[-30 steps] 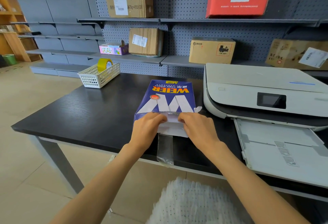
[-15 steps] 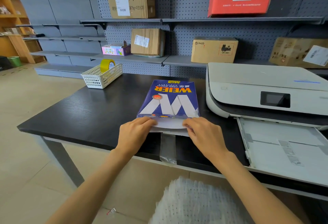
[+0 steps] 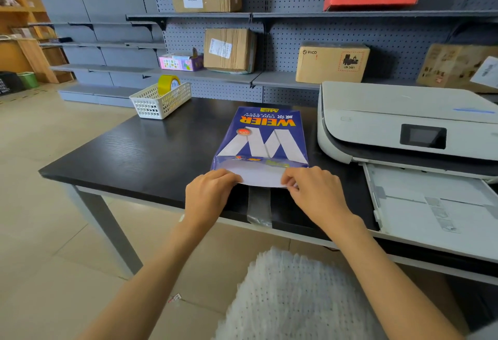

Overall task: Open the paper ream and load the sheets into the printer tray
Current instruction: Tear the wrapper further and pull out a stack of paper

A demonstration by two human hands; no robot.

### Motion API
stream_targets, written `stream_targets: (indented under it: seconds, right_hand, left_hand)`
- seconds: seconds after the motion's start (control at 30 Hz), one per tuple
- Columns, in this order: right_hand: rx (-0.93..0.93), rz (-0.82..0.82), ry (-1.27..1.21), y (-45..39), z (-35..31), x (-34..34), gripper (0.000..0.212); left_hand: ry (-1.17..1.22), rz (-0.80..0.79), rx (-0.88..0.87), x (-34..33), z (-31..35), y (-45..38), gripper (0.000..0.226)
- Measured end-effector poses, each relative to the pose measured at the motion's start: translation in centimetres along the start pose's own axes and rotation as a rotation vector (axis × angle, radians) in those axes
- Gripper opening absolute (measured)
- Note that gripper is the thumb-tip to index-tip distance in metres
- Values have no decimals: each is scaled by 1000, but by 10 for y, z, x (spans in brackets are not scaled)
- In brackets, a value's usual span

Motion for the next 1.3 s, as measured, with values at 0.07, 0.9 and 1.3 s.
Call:
stream_targets:
  seconds: [0.07,0.9,1.3]
  right_hand:
    - [-11,12,-37,7,2,3,21]
    - [-337,-64,-847,33,40,-9,10]
    - [-521,-379,-1003,16,62,-22,29]
  left_hand:
    - [30,24,49,6,3,6,15]
    - [840,-18,820,2,-32,28,33]
    - [961,-209,916,-8,-31,9,14]
Point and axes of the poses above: each hand's wrist, its own y-axis away from the middle knuckle, its own x-axis out of the back of the hand, z = x × y, the point moved 6 cm from there along -y, towards the middle knuckle, and after that the axes turned 14 degrees about -x, right-handed, at the moved point
